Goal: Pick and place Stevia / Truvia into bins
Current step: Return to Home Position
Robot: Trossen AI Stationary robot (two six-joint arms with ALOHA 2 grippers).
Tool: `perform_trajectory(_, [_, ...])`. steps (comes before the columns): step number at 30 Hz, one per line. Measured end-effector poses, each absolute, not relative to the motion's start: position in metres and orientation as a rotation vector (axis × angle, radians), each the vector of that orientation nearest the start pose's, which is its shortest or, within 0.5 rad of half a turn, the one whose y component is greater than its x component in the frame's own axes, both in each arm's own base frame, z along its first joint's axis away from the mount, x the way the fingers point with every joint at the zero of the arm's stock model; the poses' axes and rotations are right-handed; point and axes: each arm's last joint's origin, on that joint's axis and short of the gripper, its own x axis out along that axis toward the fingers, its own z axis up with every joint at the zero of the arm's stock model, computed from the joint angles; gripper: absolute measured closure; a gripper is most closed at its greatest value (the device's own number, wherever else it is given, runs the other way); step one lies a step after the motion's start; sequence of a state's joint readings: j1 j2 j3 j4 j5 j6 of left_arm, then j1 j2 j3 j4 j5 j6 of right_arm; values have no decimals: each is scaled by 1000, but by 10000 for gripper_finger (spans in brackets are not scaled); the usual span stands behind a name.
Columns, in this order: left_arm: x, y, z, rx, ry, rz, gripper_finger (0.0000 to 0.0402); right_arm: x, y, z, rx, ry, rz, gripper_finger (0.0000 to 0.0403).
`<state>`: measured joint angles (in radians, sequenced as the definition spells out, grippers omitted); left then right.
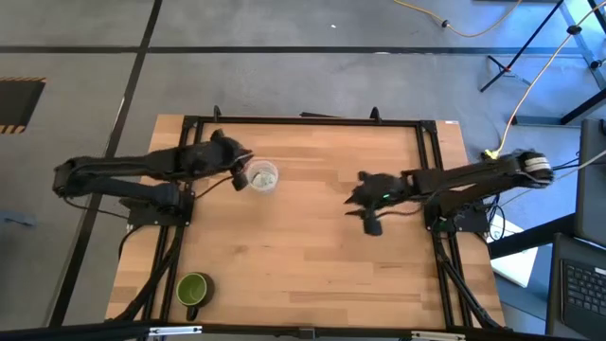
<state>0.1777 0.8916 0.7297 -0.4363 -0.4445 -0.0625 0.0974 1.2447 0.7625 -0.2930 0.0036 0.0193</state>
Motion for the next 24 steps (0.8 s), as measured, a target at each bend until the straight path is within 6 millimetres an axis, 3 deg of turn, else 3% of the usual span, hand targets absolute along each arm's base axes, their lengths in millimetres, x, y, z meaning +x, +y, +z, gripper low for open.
perform_trajectory(9, [141,31,249,-20,42,446,343,172,-11,230,39,413,-55,244])
perform_trajectory(15, [123,28,224,-42,-3,447,343,139,-22,218,89,304,14,244])
perform_trajectory(24, [105,25,220,-63,-47,446,343,113,-30,201,130,206,-9,244])
